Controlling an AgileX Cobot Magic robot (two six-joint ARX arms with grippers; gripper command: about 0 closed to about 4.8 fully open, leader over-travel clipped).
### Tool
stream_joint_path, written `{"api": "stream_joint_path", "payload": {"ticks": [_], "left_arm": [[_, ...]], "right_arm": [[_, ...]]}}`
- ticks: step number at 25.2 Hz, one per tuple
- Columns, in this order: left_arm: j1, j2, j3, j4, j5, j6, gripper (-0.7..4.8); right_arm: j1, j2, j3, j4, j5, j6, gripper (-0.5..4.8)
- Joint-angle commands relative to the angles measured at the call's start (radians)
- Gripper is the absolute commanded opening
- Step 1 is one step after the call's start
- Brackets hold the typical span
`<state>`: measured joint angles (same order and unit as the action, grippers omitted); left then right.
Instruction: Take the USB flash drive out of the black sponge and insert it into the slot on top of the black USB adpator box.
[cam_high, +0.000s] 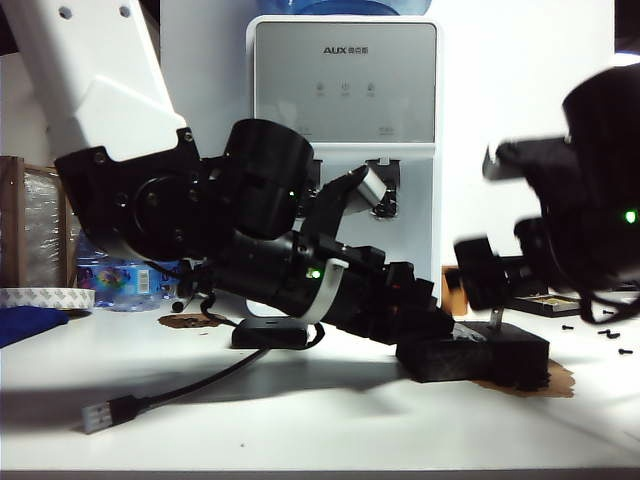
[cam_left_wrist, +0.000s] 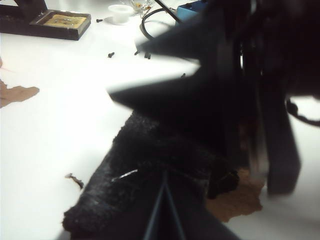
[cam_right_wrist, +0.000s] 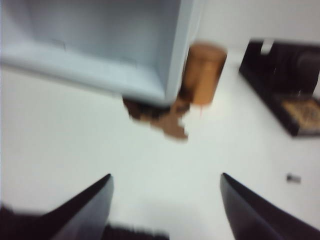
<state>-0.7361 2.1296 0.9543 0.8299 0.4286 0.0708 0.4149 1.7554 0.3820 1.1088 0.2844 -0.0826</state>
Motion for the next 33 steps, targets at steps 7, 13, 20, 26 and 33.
{"api": "stream_joint_path", "payload": {"ticks": [7,13,20,26,33], "left_arm": [[-0.001,0.002,-0.002,-0.021,-0.002,0.000,-0.05],[-0.001,0.002,-0.002,-0.022,-0.003,0.000,-0.05],[-0.001,0.002,-0.002,-0.022,-0.003,0.000,-0.05],[-0.001,0.002,-0.002,-0.022,-0.021,0.000,-0.05],[-0.001,0.002,-0.002,-0.026,-0.021,0.000,-0.05]], "right_arm": [[0.001,0.013,-0.002,-0.100,0.016,0.116,3.46],[0.001,0.082,-0.002,-0.095,-0.031,0.233,3.40],[0.001,0.086,-0.002,-0.045,-0.089,0.221,1.46],[0.001,0.086,-0.002,-0.052,-0.090,0.197,-0.05],[0.001,0.085,-0.002,-0.049,-0.090,0.194,-0.04]]}}
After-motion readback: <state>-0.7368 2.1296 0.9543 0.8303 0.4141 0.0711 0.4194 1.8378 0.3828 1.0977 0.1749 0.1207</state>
